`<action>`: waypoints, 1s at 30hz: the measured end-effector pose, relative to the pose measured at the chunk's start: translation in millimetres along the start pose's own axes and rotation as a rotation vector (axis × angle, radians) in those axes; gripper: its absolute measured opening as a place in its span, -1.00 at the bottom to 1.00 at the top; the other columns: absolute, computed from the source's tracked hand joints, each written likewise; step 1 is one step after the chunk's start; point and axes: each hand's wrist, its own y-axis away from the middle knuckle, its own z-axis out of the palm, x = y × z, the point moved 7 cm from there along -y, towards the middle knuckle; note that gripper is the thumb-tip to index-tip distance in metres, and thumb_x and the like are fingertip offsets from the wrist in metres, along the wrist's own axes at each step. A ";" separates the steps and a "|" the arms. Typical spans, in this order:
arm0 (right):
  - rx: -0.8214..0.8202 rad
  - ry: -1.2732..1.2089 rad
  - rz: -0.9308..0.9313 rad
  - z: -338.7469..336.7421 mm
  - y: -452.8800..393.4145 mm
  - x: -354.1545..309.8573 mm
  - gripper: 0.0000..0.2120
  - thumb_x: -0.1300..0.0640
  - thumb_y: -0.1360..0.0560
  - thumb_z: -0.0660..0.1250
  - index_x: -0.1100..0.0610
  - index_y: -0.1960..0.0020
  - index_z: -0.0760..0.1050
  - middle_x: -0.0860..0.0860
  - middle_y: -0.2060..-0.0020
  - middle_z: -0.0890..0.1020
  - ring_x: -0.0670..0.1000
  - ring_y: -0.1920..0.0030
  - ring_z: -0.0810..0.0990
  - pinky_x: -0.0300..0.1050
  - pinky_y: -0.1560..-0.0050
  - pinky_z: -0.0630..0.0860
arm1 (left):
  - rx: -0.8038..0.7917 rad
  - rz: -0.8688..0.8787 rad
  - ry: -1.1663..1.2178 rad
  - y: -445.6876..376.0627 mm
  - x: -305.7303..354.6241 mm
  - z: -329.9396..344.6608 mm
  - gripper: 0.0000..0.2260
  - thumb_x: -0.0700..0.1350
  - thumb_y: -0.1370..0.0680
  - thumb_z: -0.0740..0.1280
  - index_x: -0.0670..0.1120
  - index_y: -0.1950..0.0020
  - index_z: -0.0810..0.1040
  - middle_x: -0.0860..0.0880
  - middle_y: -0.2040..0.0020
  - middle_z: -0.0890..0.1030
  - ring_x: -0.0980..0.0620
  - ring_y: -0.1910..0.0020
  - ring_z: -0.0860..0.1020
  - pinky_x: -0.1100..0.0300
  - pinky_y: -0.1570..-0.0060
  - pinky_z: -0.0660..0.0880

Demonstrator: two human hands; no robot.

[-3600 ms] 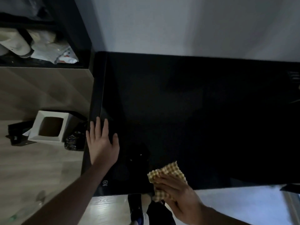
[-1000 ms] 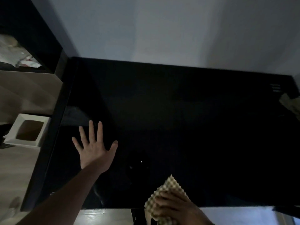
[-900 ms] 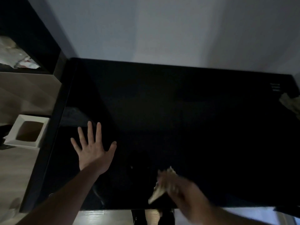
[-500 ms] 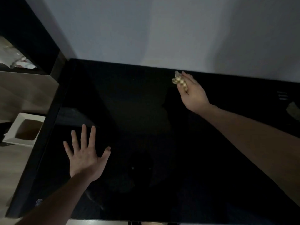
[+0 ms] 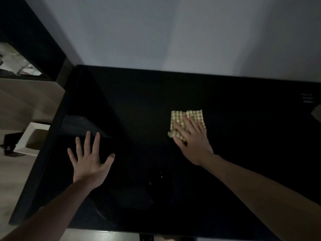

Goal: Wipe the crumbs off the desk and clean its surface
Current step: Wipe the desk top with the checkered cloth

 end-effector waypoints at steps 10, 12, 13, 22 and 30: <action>0.017 -0.031 -0.202 51.4 219.4 -22.9 -0.43 -0.30 -0.67 0.15 -0.21 -0.64 0.20 -0.10 -0.67 0.18 0.00 -0.67 0.15 -0.04 -0.58 0.12 | -0.032 0.207 0.097 34.7 119.3 12.7 -0.33 0.23 -0.54 0.20 0.16 -0.64 0.12 0.10 -0.68 -0.01 -0.01 -0.66 -0.15 -0.19 -0.61 -0.17; 0.019 0.026 -0.221 49.6 230.1 -14.2 -0.44 -0.29 -0.70 0.09 -0.17 -0.65 0.19 -0.11 -0.66 0.21 -0.02 -0.66 0.17 -0.10 -0.58 0.10 | -0.046 0.159 0.125 41.8 123.4 23.0 -0.33 0.24 -0.56 0.17 0.17 -0.65 0.07 0.11 -0.68 -0.06 0.01 -0.66 -0.21 -0.21 -0.60 -0.21; 0.029 -0.009 -0.195 46.9 227.1 -7.7 -0.45 -0.26 -0.70 0.11 -0.16 -0.65 0.20 -0.11 -0.66 0.22 -0.02 -0.67 0.16 -0.08 -0.60 0.09 | -0.037 0.149 0.122 43.6 123.2 26.0 -0.33 0.25 -0.57 0.16 0.18 -0.65 0.05 0.12 -0.68 -0.08 0.02 -0.65 -0.23 -0.21 -0.60 -0.23; 0.028 0.069 0.117 -13.0 57.7 98.6 -0.39 -0.15 -0.70 -0.04 -0.02 -0.71 0.01 0.01 -0.71 -0.02 0.16 -0.70 -0.08 0.18 -0.68 -0.10 | 0.047 0.071 0.074 45.5 119.7 30.6 -0.28 0.31 -0.55 0.16 0.17 -0.66 0.02 0.13 -0.68 -0.13 0.06 -0.65 -0.24 -0.21 -0.60 -0.22; 0.211 -0.151 0.297 -86.5 -103.0 151.9 -0.44 -0.05 -0.73 0.06 0.15 -0.67 0.13 0.14 -0.66 0.19 0.21 -0.66 0.13 0.18 -0.66 0.00 | 0.126 -0.003 0.078 44.2 110.5 33.9 -0.27 0.30 -0.53 0.14 0.11 -0.66 0.09 0.11 -0.69 -0.08 -0.02 -0.66 -0.19 -0.20 -0.60 -0.22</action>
